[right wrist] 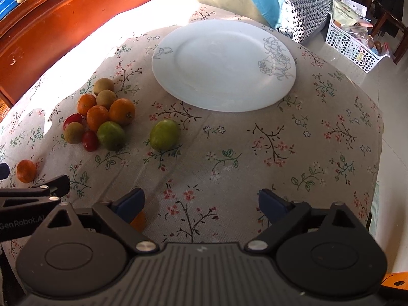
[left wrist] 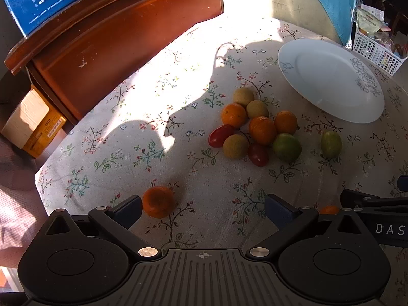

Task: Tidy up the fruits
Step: 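Move the left gripper to the loose orange while the right gripper approaches the green lime, then close the left gripper on the orange while the right gripper closes on the green lime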

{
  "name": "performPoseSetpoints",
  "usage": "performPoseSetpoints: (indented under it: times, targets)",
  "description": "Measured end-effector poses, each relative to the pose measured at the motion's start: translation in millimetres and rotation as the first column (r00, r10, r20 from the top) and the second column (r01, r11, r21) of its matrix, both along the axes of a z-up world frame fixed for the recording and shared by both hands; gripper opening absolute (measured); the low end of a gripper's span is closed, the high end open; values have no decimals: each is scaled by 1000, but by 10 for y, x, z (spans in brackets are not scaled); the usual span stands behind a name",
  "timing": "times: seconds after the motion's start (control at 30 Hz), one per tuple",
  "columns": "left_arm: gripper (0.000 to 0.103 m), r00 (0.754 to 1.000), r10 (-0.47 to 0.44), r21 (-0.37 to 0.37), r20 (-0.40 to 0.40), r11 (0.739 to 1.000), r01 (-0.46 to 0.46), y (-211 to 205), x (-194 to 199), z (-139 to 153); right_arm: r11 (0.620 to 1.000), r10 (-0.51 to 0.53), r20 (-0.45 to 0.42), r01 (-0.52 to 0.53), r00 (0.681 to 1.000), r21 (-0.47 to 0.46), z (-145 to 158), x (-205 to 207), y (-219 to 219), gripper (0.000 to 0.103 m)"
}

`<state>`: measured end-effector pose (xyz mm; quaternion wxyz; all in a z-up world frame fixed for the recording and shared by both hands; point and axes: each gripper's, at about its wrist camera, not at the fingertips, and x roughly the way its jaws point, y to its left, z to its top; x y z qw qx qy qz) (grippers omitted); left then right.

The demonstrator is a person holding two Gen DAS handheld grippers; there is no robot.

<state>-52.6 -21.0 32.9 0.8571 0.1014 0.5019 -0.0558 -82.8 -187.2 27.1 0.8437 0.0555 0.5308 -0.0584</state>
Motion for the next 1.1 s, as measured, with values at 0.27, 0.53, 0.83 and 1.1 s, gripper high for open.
performPoseSetpoints:
  times: [0.27, 0.53, 0.83, 1.1]
  targets:
    - [102, 996, -87, -71, -24, 994, 85, -127, -110, -3, 999, -15, 19, 14, 1000, 37, 36, -140, -268, 94]
    - [101, 981, -191, -125, -10, 974, 189, -345, -327, -23, 995, -65, 42, 61, 997, 76, 65, -244, -531, 85]
    - [73, 965, -264, -151, -8, 954, 260, -568, -418, -145, 993, -65, 78, 57, 995, 100, 65, -254, -577, 70]
    - [35, 962, -271, -174, 22, 947, 270, -571, -406, -173, 991, -16, 143, -3, 990, 135, 65, -177, -508, 66]
